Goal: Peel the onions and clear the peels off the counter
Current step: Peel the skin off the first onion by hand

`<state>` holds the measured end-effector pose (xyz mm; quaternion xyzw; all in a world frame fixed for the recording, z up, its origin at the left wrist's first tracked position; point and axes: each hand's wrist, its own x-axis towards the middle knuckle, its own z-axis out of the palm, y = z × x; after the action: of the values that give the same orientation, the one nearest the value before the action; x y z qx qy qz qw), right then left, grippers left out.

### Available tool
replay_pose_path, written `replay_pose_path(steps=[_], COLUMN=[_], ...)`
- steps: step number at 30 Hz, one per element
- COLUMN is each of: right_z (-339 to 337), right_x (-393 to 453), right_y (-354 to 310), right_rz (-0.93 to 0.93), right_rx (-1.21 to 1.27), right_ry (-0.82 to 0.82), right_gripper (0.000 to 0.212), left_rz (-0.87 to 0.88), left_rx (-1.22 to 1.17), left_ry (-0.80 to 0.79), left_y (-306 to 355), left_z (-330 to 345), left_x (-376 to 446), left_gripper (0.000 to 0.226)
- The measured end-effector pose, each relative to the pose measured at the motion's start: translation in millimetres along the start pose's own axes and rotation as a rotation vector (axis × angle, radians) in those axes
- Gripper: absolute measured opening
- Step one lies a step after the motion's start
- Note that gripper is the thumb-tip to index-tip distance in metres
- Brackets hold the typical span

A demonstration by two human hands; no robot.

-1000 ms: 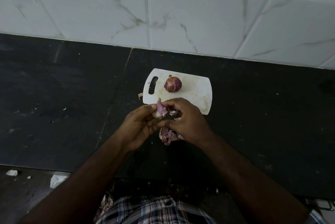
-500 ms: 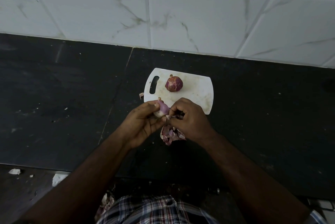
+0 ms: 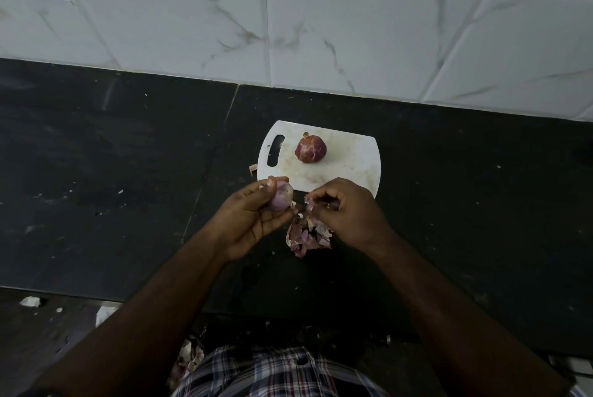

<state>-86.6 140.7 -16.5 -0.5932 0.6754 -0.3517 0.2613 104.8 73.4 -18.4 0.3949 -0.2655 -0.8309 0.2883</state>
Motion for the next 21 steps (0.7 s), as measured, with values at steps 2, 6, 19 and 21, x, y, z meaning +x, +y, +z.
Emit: replay_pose_path(steps=[2,6,19,21], right_z=[-1,2,13,12], right_x=[-1,0,-2,-3], right_y=[-2,-22,-20,-20], right_rz=[0.004,-0.117,-0.146,-0.13], right_rx=[-0.027,0.007,0.082,0.086], right_ry=[-0.032,-0.07,-0.014,-0.026], right_gripper=[0.035,0.054,0.033,0.032], left_rz=[-0.012,-0.005,0.083,0.095], left_rx=[0.014,0.092,0.363,0.39], left_ry=[0.013,-0.012,0.0,0.015], left_y=[0,0,0,0], left_z=[1,9,8,10], left_x=[0,-3,-7,-9], left_gripper=[0.039,0.035,0.046,0.049])
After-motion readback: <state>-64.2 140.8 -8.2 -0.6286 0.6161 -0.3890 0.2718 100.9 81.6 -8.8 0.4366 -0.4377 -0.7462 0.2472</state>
